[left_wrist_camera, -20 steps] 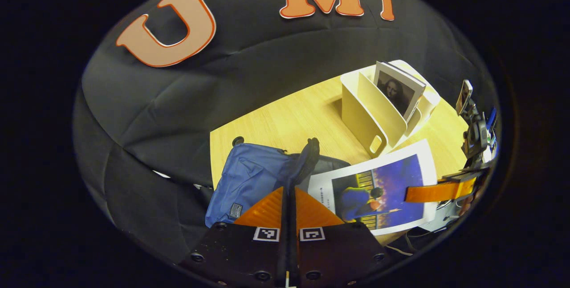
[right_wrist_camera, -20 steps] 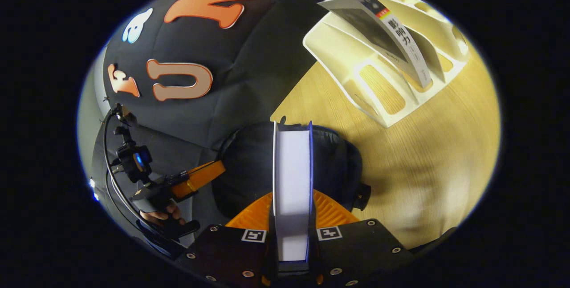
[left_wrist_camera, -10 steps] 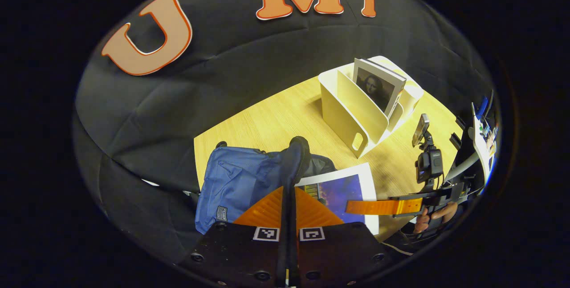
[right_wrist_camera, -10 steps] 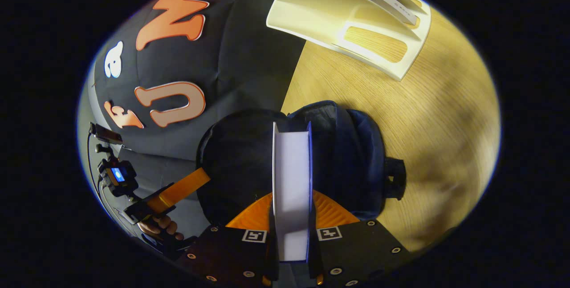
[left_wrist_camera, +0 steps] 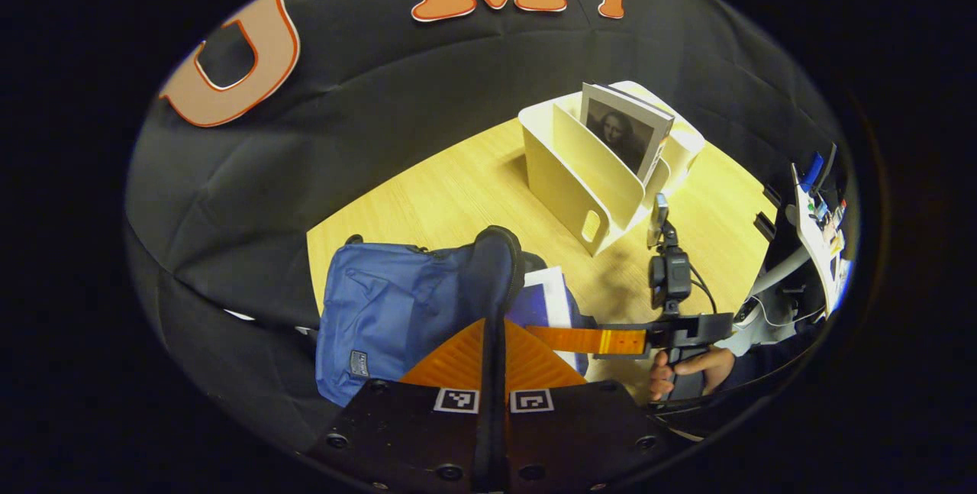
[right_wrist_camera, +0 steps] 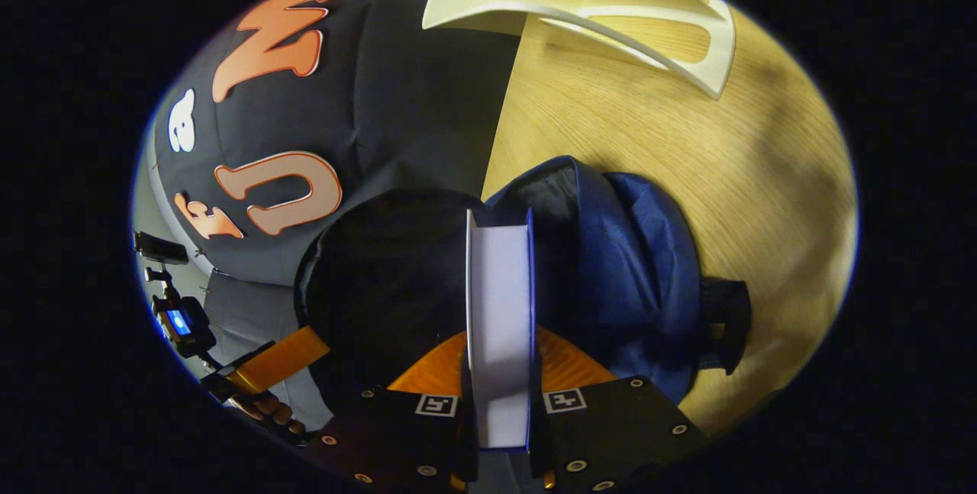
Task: Open the schoolbag, grab two books from the bookshelf and put them into the schoolbag.
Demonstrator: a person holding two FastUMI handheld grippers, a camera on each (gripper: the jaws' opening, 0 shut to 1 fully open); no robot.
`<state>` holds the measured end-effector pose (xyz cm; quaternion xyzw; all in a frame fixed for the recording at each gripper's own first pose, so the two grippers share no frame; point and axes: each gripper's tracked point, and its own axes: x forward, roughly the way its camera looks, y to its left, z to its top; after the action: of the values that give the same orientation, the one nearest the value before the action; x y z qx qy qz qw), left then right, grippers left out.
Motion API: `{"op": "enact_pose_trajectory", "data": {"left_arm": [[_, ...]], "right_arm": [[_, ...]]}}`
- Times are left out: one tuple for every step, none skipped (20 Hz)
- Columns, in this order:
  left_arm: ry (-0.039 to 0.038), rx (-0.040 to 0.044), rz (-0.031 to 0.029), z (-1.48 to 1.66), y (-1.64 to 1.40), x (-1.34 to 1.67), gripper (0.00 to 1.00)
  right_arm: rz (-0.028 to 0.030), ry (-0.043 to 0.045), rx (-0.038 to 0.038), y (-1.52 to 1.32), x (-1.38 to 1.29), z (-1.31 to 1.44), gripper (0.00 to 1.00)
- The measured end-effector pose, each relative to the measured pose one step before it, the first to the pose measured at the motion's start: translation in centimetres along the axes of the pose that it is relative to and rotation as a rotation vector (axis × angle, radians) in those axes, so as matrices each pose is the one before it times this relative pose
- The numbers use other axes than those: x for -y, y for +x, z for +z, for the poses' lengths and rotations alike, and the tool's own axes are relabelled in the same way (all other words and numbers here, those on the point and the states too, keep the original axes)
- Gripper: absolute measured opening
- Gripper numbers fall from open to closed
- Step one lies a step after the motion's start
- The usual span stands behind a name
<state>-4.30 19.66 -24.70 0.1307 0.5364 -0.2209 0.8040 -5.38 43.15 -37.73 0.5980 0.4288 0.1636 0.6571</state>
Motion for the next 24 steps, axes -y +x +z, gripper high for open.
{"op": "enact_pose_trajectory", "data": {"left_arm": [[0.0034, -0.0042, -0.01372, 0.023, 0.018, 0.487, 0.01], [0.00542, -0.00154, -0.01255, -0.028, -0.049, 0.441, 0.01], [0.00507, -0.00465, -0.01419, -0.13, 0.058, 0.635, 0.01], [0.0073, -0.00274, -0.01297, 0.103, -0.025, 0.535, 0.01], [0.00792, -0.00552, -0.00993, -0.288, 0.092, 0.382, 0.01], [0.00426, -0.00521, -0.00818, -0.121, 0.033, 0.356, 0.01], [-0.00145, -0.00855, -0.00544, -0.337, 0.155, 0.354, 0.01], [-0.00323, -0.00549, -0.00184, 0.044, 0.229, 0.097, 0.01], [-0.00198, -0.00605, -0.00254, -0.013, 0.0, 0.047, 0.01], [-0.00213, -0.00856, -0.00518, -0.222, 0.357, 0.095, 0.01], [-0.00837, -0.00595, -0.0095, -0.255, 0.124, 0.339, 0.01], [0.00456, -0.00361, -0.00293, -0.042, 0.029, 0.318, 0.01], [0.00395, -0.00315, 0.00114, -0.121, 0.036, 0.102, 0.01], [0.00607, -0.00307, -0.00086, 0.183, 0.112, 0.183, 0.01], [-0.00029, -0.00278, -0.00139, -0.036, 0.205, 0.144, 0.01], [-0.00133, -0.00157, -0.00227, -0.019, 0.015, 0.211, 0.01], [-0.00121, -0.00074, 0.00523, -0.072, 0.338, -0.122, 0.01], [-0.00725, 0.00092, 0.00371, 0.095, 0.368, -0.278, 0.01], [-0.01334, 0.00542, 0.00001, 0.063, -0.398, -0.23, 0.01], [-0.02064, 0.00471, 0.00039, 0.157, -0.057, -0.294, 0.01], [-0.01687, 0.00781, 0.00478, 0.095, -0.064, -0.424, 0.01], [-0.0176, 0.00647, 0.00366, 0.059, -0.111, -0.616, 0.01], [-0.0196, 0.0096, -0.00362, 0.477, -0.193, -0.246, 0.01], [-0.01628, 0.01433, 0.0011, 0.479, -0.09, -0.259, 0.01]], "right_arm": [[0.00289, 0.00043, -0.00012, 0.489, -0.044, -0.101, 0.26], [0.00267, 0.00266, 0.00271, 0.364, -0.053, -0.06, 0.26], [0.00345, 0.00326, -0.00638, 0.497, 0.023, -0.159, 0.26], [0.00489, 0.0027, -0.00141, 0.371, -0.092, -0.174, 0.26], [0.00021, 0.00152, -0.0028, 0.451, -0.038, -0.149, 0.26], [0.00111, -0.00013, -0.00363, 0.453, -0.013, -0.159, 0.26], [-0.00486, -0.00164, -0.00219, 0.571, 0.013, -0.177, 0.26], [-0.00376, -0.00396, 0.0049, 0.553, 0.06, 0.015, 0.26], [-0.00775, -0.00542, 0.0038, 0.454, 0.19, -0.001, 0.26], [-0.00135, -0.00049, 0.00448, 0.475, -0.074, 0.138, 0.26], [0.00315, 0.00823, -0.00671, 0.416, 0.016, -0.003, 0.26], [0.00045, 0.00436, 0.00034, 0.406, -0.058, 0.075, 0.26], [0.00099, -0.00218, -0.00061, 0.361, -0.022, -0.028, 0.26], [0.00033, 0.00004, -0.00411, 0.324, -0.017, -0.112, 0.26], [0.00186, 0.00038, -0.00344, 0.385, -0.059, 0.042, 0.26], [-0.00241, 0.00545, -0.01007, 0.225, -0.008, -0.148, 0.26], [-0.00343, 0.00283, -0.00466, 0.356, 0.115, -0.053, 0.37], [-0.00952, 0.00735, -0.01101, 0.115, 0.024, -0.08, 0.27], [-0.01263, 0.00483, -0.0136, 0.255, 0.001, -0.122, 0.15], [-0.02306, 0.00116, -0.01285, 0.016, 0.107, -0.172, 0.19], [-0.03227, -0.00226, -0.02182, -0.016, 0.265, -0.24, 0.32], [-0.03148, 0.00178, -0.0239, -0.022, 0.206, -0.301, 0.37], [-0.01641, 0.00625, -0.0257, -0.287, -0.09, -0.156, 0.25], [-0.02556, -0.00108, -0.02578, -0.509, -0.088, -0.434, 0.43]]}}
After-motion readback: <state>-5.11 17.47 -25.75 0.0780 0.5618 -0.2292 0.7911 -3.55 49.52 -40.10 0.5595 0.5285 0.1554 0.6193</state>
